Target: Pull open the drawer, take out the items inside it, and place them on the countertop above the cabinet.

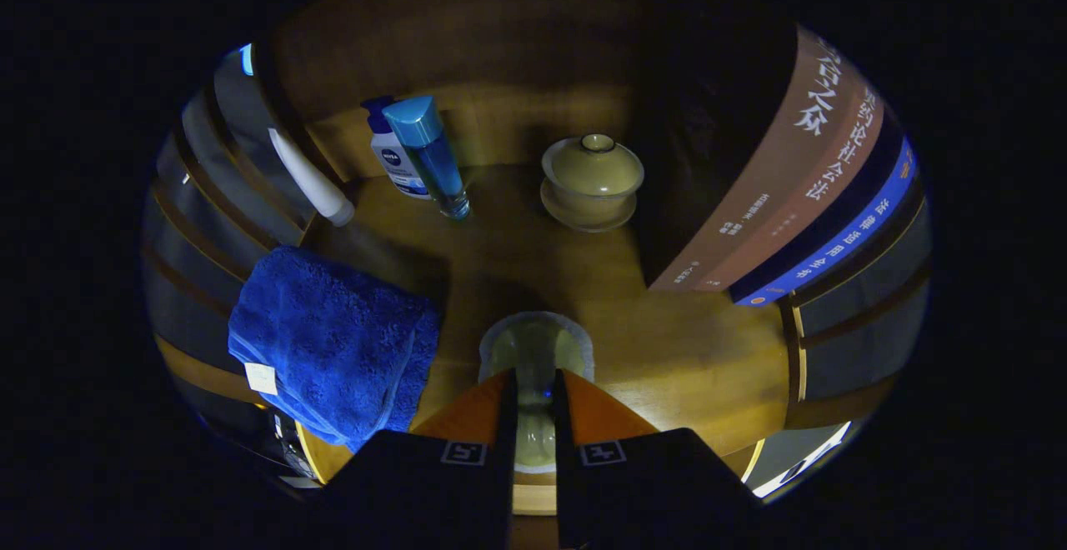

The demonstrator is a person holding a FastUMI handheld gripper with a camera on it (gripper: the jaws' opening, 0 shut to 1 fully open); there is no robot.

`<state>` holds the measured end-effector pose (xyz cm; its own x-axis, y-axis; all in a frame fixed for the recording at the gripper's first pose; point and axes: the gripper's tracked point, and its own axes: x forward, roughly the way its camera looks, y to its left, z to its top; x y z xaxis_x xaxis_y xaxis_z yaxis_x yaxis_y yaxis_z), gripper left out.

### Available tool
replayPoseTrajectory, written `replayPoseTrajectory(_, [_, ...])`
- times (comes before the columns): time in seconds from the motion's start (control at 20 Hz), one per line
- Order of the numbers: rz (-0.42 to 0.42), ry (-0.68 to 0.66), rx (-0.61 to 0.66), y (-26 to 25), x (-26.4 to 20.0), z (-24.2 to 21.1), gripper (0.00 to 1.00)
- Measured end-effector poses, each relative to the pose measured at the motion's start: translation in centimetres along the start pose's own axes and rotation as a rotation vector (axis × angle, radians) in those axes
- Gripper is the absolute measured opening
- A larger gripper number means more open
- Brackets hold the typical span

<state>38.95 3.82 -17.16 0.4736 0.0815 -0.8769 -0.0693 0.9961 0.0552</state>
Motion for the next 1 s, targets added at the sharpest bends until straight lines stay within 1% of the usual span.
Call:
replayPoseTrajectory(0.15, [-0.007, -0.013, -0.039, 0.3, -0.1, 0.7, 0.81])
replayPoseTrajectory(0.2, [-0.014, -0.020, -0.046, 0.2, -0.8, 0.2, 1.00])
replayPoseTrajectory(0.35, [-0.015, -0.035, -0.049, 1.0, -2.0, -0.3, 1.00])
replayPoseTrajectory(0.55, [-0.065, -0.101, -0.089, 1.1, -4.5, -1.7, 1.00])
replayPoseTrajectory(0.7, [-0.073, -0.165, -0.067, 1.5, -6.4, -3.4, 0.99])
replayPoseTrajectory(0.9, [-0.137, -0.269, -0.073, 0.7, -9.5, -6.2, 0.99])
replayPoseTrajectory(1.0, [-0.133, -0.344, -0.084, 0.7, -11.1, -7.5, 0.99])
